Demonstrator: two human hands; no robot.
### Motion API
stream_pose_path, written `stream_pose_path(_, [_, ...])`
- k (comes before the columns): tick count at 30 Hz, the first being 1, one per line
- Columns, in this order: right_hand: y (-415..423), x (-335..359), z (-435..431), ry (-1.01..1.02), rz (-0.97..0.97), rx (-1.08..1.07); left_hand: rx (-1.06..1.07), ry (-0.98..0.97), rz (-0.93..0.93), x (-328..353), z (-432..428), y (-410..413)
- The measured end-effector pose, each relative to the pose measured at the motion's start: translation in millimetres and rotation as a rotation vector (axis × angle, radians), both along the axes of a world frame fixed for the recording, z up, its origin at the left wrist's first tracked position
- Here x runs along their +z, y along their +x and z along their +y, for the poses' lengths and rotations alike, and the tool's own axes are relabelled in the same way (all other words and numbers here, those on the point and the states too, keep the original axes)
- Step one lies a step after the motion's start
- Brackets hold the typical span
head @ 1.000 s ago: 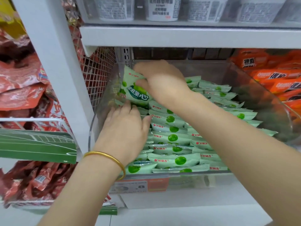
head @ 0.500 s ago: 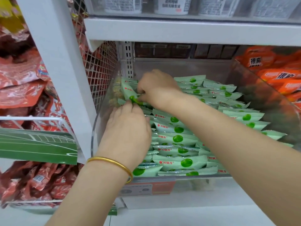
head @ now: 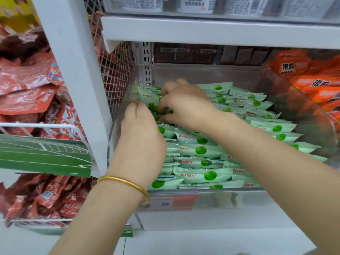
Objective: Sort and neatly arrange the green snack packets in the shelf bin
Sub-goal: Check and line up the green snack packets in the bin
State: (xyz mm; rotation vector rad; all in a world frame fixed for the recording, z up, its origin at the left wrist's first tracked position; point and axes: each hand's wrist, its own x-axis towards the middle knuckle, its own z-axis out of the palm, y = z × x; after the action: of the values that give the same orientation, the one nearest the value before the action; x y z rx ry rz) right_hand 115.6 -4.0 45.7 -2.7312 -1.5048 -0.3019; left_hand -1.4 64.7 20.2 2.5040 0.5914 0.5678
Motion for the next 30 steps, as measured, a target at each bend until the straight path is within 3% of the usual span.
stream_pose_path(5, [-0.6, -9.4, 4.1, 0.024, -0.044, 0.015, -0.009, 0.031, 0.013, -1.1, -4.1, -1.6])
stream_pose_path(12, [-0.4, 1.4, -3.9, 0.110, 0.129, -0.008, -0.024, 0.014, -0.002, -0.3, -2.6, -2.6])
stream_pose_path(17, [3.6, -6.8, 5.0, -0.066, 0.201, -0.062, -0.018, 0.015, 0.032, -0.1, -4.0, -0.6])
stream_pose_path(19, [7.3, -9.2, 3.1, 0.034, 0.288, -0.045, -0.018, 0.030, 0.056, -0.6, -4.1, -0.5])
stream_pose_path(21, [8.0, -3.2, -5.1, 0.282, 0.439, -0.056, -0.031, 0.059, 0.068, -3.1, -0.6, 1.6])
stream_pose_path(23, [11.4, 0.7, -14.6, 0.451, 0.467, -0.088, -0.081, 0.126, 0.099, -3.7, 3.5, 8.3])
stream_pose_path(30, [24.0, 1.2, -21.3, 0.447, 0.316, -0.239, -0.144, 0.339, 0.402, -3.0, 7.4, 37.4])
